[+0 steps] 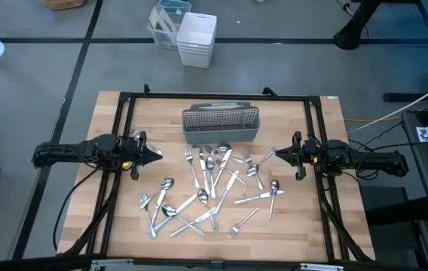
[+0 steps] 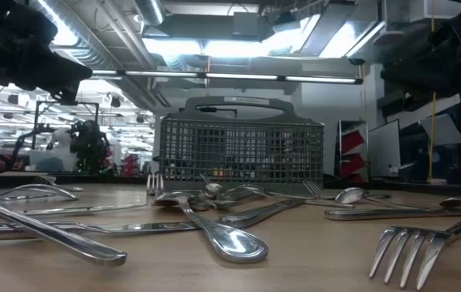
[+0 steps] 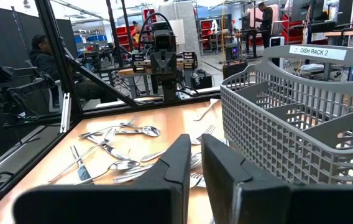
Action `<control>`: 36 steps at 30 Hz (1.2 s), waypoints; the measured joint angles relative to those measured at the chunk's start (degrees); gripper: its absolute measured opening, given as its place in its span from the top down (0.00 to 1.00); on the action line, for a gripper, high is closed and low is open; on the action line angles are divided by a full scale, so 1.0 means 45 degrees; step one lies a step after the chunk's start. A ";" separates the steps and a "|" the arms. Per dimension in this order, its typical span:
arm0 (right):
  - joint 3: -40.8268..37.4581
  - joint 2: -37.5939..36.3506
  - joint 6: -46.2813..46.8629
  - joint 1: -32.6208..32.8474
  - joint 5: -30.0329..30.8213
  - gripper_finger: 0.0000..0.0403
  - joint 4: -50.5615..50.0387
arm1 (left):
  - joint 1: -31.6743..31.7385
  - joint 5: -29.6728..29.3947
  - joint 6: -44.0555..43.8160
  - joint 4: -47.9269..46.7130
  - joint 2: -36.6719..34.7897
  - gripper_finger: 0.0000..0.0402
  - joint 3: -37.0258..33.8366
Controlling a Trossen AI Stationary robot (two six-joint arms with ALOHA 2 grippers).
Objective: Sort silverware
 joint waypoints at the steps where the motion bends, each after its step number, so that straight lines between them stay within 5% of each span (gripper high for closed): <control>1: 0.0000 0.0000 -0.0002 0.0000 0.0002 0.89 0.0002 | 0.0000 -0.0001 0.0003 0.0000 -0.0003 1.00 0.0002; 36: 0.0266 0.0000 -0.0228 0.0000 0.0514 0.89 0.0667 | 0.0003 -0.0003 0.0735 0.0143 -0.0003 1.00 -0.0017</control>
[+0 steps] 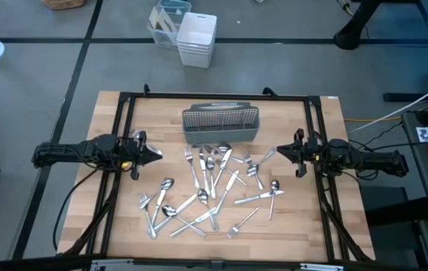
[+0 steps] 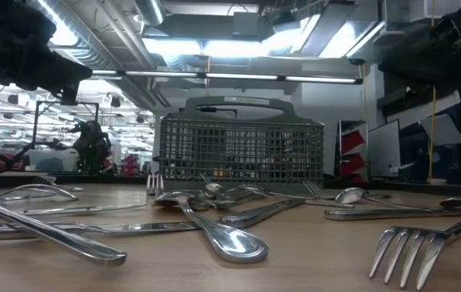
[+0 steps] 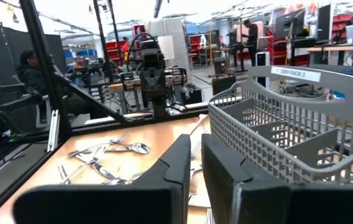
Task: Sort silverware
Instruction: Put the spoon into the silverware rack
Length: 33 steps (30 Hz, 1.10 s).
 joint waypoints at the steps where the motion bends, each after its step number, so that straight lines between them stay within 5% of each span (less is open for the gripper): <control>1: 0.0064 0.0008 -0.0104 -0.0002 -0.0100 0.89 -0.0051 | 0.0002 -0.0005 -0.0055 0.0084 0.0005 1.00 -0.0011; 9: 0.1903 0.1432 -0.0309 0.0000 -0.0184 0.72 -0.1457 | -0.0002 -0.0010 -0.0666 0.0573 -0.0005 1.00 -0.0035; 15: 0.4040 0.4591 -0.1981 0.0000 0.0257 0.60 -0.3659 | -0.0001 -0.0010 -0.0681 0.0613 -0.0005 1.00 -0.0020; 25: 0.7688 1.1540 -0.4224 -0.0002 0.0955 0.62 -0.7529 | 0.0002 -0.0010 -0.0790 0.0631 0.0000 1.00 0.0001; 33: 0.8598 1.5572 -0.4837 -0.0005 0.0978 0.64 -0.7865 | -0.0001 -0.0005 -0.0785 0.0597 0.0000 1.00 0.0004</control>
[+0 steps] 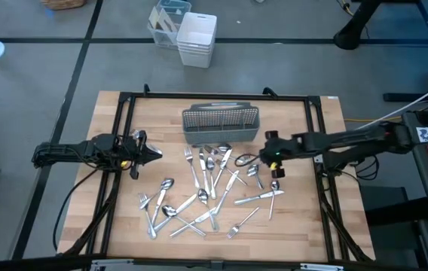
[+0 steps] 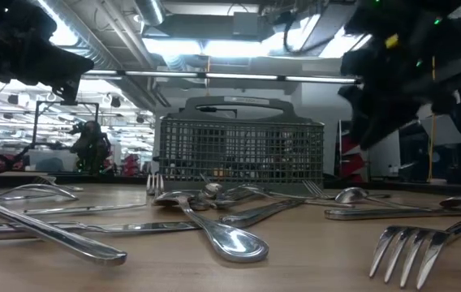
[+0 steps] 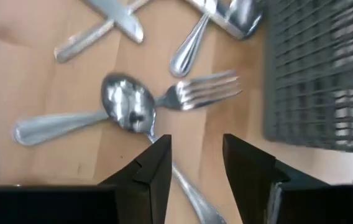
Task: Sort silverware
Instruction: Put the spoon into the silverware rack
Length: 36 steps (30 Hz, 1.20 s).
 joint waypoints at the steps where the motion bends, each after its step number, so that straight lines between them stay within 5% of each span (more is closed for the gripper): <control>1: 0.0031 0.0365 -0.0005 0.0000 0.0066 0.64 0.0055 | 0.0003 0.0000 0.0019 -0.0002 0.0000 1.00 0.0000; 11: 0.0034 0.2784 -0.0280 -0.0005 0.0186 0.64 0.0232 | 0.0001 0.0000 0.0037 -0.0072 0.0010 1.00 0.0005; 27: 0.0073 0.4075 -0.0302 -0.0550 -0.1434 0.65 0.1444 | 0.0003 0.0000 0.0044 -0.0101 0.0005 1.00 0.0015; 36: 0.0058 0.4099 -0.0304 -0.0763 -0.2157 0.90 0.1443 | -0.0002 0.0003 -0.0098 -0.0133 0.0005 1.00 0.0015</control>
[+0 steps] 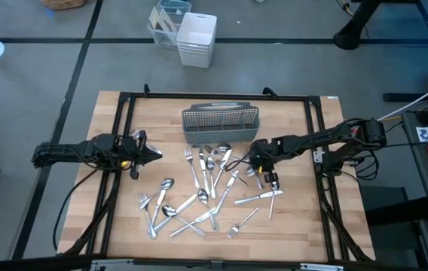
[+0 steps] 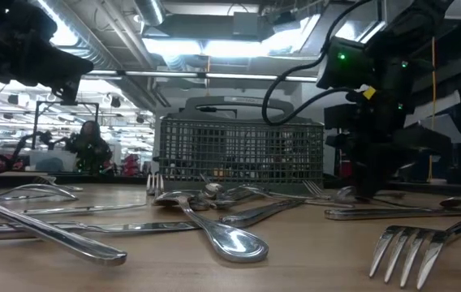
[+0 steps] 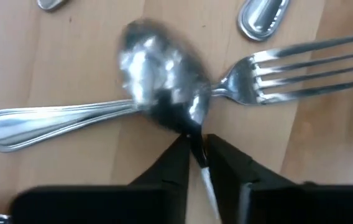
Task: Sort silverware
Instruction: Put the spoon into the silverware rack
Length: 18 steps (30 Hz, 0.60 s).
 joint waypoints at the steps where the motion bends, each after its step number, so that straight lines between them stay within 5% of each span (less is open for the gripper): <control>1: 0.0000 0.0000 0.0005 0.0006 -0.0019 0.94 0.0029 | 0.0003 0.0000 -0.0110 0.0000 0.0000 1.00 0.0000; 18: 0.1708 0.0042 0.0099 0.0011 0.0005 0.98 -0.1731 | 0.0002 -0.0425 -0.2299 0.0097 0.0000 1.00 0.0337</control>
